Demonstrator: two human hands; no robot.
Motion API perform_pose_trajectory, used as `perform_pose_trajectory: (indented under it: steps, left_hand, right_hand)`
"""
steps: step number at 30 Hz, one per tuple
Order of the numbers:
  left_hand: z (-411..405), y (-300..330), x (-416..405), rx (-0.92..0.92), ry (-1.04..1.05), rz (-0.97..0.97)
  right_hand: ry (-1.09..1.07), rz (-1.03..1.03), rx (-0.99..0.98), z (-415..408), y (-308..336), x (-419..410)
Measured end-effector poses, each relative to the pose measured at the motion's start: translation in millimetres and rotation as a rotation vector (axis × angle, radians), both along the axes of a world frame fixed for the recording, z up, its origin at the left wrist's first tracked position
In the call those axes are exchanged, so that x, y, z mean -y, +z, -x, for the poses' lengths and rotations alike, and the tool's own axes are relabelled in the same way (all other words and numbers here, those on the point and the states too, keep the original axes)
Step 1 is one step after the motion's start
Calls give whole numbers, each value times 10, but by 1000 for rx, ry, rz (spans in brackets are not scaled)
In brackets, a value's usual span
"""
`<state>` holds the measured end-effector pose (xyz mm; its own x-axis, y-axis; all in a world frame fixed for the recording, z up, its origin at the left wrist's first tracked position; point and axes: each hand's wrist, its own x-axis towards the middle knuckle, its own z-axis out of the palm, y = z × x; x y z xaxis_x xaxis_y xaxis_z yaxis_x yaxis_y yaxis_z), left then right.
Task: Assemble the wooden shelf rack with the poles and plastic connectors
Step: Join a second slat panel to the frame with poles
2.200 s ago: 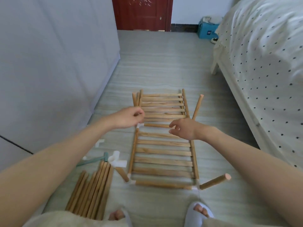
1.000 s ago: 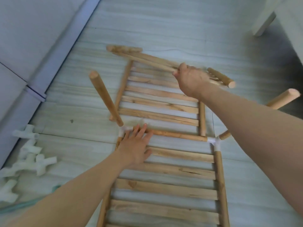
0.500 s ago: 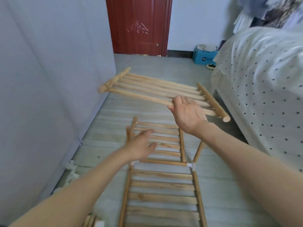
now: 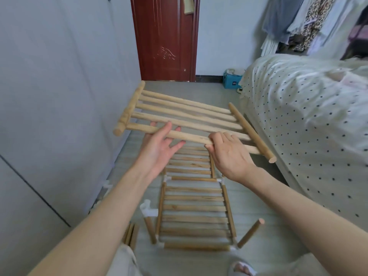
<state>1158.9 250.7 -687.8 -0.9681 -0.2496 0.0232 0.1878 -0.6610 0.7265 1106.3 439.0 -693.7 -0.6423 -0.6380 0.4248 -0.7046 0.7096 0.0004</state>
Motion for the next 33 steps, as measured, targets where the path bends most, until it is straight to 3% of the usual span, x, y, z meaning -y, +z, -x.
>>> perform_pose_trajectory:
  steps: [4,6,11,16,20,22,24,28,30,33]
  left_hand:
    - [12,-15,-141,84,62,-288]
    - [4,-60,-182,117,64,-344]
    - [98,-167,-232,165,35,-327]
    - [200,-261,-384,186,-71,-252]
    - [266,-322,-442,169,-144,-232]
    - [271,-342,-401,164,-209,-93]
    - [225,-352,-294,228,-305,186]
    - [21,-480,103,543,-595,787]
    - [-65,-618,346,714,-526,928]
    - [-181,-818,641,868,-141,933]
  right_hand:
    - [2,0,64,-51,-113,-83]
    - [-7,25,97,-27,-180,-109]
    - [-8,150,194,134,-202,-164]
    - [71,5,290,280,-315,18]
    - [24,19,266,387,-420,42]
    - [10,37,275,411,-467,49]
    - [-16,73,337,440,-515,77]
    - [-137,-43,385,512,-628,67]
    - [-171,-156,366,537,-700,36]
    - [-164,-297,307,552,-811,65]
